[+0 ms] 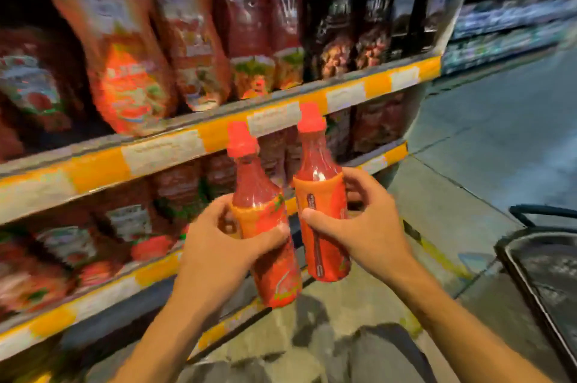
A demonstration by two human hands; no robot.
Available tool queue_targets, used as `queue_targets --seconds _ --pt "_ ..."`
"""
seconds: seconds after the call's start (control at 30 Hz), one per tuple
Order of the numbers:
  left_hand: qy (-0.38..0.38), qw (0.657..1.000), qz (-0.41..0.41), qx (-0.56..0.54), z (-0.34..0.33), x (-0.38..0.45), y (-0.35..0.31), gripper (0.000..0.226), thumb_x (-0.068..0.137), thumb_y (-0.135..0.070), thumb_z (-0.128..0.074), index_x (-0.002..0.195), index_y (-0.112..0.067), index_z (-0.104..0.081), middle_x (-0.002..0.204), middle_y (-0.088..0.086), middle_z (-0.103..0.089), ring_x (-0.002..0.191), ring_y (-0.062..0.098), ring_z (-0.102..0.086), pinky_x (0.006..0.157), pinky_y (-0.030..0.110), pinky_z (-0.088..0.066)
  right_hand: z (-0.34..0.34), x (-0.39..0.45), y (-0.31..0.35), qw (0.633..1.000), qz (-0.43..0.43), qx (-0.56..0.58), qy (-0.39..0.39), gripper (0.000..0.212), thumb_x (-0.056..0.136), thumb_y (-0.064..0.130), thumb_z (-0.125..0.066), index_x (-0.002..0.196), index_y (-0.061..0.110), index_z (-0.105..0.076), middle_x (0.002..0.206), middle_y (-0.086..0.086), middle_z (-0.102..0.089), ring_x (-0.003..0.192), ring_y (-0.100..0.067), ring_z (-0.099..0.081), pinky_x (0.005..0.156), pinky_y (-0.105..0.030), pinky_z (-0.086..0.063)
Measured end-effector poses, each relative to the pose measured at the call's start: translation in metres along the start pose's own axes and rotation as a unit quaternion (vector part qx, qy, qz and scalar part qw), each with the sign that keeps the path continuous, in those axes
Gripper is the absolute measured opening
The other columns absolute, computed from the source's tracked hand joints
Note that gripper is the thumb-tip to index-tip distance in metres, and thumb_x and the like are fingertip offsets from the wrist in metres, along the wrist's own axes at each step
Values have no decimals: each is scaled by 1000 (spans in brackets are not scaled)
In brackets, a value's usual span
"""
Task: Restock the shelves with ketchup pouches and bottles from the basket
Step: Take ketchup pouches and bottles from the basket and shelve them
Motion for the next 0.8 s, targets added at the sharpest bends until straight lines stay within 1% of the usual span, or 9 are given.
queue_targets --seconds 0.07,0.13,0.27,0.4,0.5,0.57,0.63,0.7,0.8 --pt "45 999 4 16 -45 23 23 55 54 -18 -96 101 -24 -68 87 -5 -76 75 5 -70 64 16 -54 24 10 -43 999 -16 -4 -31 62 61 30 -96 114 28 -64 107 6 -70 93 1 -65 70 -8 -50" --pt "82 996 7 34 -84 42 46 60 52 -15 -97 102 -23 -66 88 -4 -75 76 4 -70 66 15 -53 45 16 -85 998 -34 -17 -55 58 62 21 -96 109 31 -63 104 7 -68 89 5 -62 67 -7 -48" --pt "143 988 23 55 -152 73 105 61 51 -13 -98 101 -23 -65 88 -8 -74 74 3 -69 64 12 -50 74 22 -168 992 -79 -45 -89 62 61 24 -95 111 36 -60 106 11 -65 95 4 -60 69 -12 -50" --pt "165 982 65 68 -202 96 176 59 51 -18 -99 100 -29 -66 86 -15 -73 74 0 -68 61 9 -49 84 26 -251 987 -119 -39 -103 63 60 12 -95 112 28 -63 95 11 -68 80 10 -65 63 -10 -51" --pt "168 979 88 71 -234 113 227 55 55 -12 -96 100 -24 -67 84 -16 -74 71 -2 -68 59 8 -48 84 27 -313 984 -136 -38 -104 62 62 6 -94 108 34 -63 94 21 -68 79 9 -67 60 -10 -51" --pt "158 980 95 69 -250 122 257 54 55 -9 -95 99 -21 -68 82 -19 -73 69 -6 -67 59 5 -46 81 27 -351 982 -149 -38 -107 62 62 6 -93 106 37 -63 93 23 -68 78 8 -67 60 -9 -51" --pt "144 982 101 68 -261 132 282 54 53 -15 -96 99 -20 -68 82 -19 -73 70 -5 -68 59 5 -47 76 28 -383 982 -150 -48 -105 60 62 10 -94 105 39 -63 94 23 -69 80 8 -67 63 -9 -51" --pt "136 982 105 79 -268 142 306 52 54 -22 -96 98 -22 -69 84 -16 -74 71 -2 -69 61 8 -49 70 32 -407 982 -145 -64 -103 60 61 22 -95 104 46 -61 98 26 -68 88 8 -65 67 -11 -53" --pt "104 981 127 98 -271 162 336 44 59 -22 -94 97 -22 -71 82 -10 -76 72 6 -72 65 20 -54 61 42 -439 979 -162 -63 -103 62 55 44 -91 108 44 -60 102 22 -69 95 1 -66 77 -30 -61"
Point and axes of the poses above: each hand's wrist, its own x-axis towards the middle knuckle, its own z-axis out of the back of the hand, y = z × x, the point moved 7 cm from there along x, towards the middle knuckle
